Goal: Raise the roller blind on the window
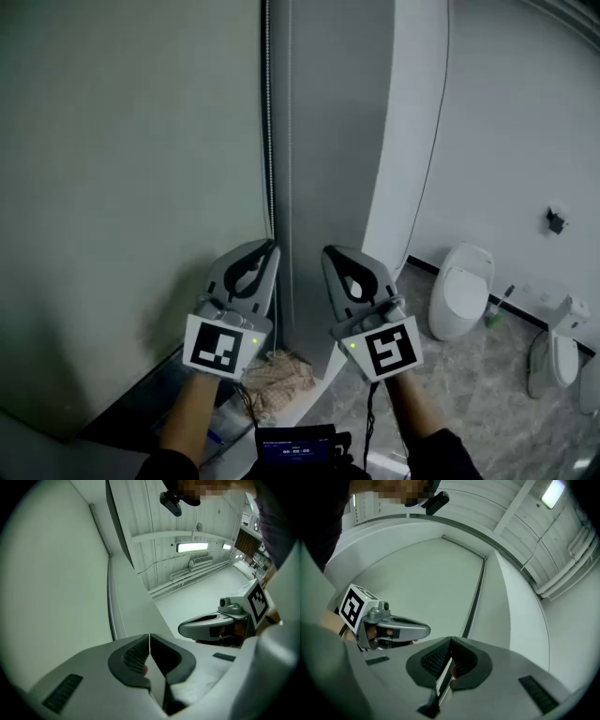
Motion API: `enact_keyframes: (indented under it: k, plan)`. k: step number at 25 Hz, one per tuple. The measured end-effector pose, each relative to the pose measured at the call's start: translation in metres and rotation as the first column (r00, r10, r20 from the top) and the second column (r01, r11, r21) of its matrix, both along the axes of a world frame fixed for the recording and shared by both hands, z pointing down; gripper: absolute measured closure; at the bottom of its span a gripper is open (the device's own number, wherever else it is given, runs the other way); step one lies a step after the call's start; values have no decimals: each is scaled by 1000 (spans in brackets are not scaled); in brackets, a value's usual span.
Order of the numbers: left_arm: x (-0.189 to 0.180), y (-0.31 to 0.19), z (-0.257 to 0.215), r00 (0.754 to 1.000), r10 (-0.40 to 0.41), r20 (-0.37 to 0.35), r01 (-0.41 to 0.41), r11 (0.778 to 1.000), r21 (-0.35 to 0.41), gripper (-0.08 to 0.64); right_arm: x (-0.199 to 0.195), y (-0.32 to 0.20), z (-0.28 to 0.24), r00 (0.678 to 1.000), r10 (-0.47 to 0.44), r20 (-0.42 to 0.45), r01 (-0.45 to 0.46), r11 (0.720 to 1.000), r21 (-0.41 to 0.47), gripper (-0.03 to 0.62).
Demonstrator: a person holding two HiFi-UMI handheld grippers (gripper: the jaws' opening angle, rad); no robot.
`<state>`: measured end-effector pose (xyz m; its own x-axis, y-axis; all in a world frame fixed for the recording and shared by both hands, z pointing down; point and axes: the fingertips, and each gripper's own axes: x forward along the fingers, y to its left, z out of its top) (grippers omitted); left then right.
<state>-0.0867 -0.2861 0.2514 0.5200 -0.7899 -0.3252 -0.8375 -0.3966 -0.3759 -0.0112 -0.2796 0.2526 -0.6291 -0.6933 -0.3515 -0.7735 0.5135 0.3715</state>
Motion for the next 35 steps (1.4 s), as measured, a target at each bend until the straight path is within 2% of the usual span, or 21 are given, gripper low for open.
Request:
enact_keyframes:
  k: [4,8,10,13,16,19,24,26,29,35]
  plan:
    - [2,-4,-1,1000,1,1,-1,1000,0,545,-4,-2,4,1000,-23,21,24,999,-29,584]
    - [-2,-20,8,999,9,-44,-10,1000,-25,545,-10,-10,15,988,-87,126,102,988,-117,584]
    - [-6,-35,17,994,25,-105,-31,998,-57,545,-14,-15,18,971,-121,205,153,977,-148,584]
    - [-7,-64,31,980,31,-195,-61,987,-151,545,-11,-23,19,934,-169,315,225,963,-150,584]
    - [0,-95,34,974,17,-226,-64,977,-202,545,2,-30,24,911,-180,372,268,942,-200,584]
    - [11,-118,36,974,31,-224,-84,969,-231,544,17,-29,29,869,-191,456,315,925,-212,583]
    - [26,-157,39,978,39,-205,-95,958,-272,541,31,-31,42,849,-193,493,344,909,-236,583]
    - [24,-168,41,975,35,-222,-101,951,-292,538,34,-31,53,859,-172,482,323,913,-251,583]
    - [19,-184,39,966,14,-259,-100,941,-322,538,39,-35,59,850,-156,503,323,908,-265,583]
    - [24,-175,37,961,4,-276,-99,939,-330,548,57,-24,66,840,-136,525,321,905,-280,583]
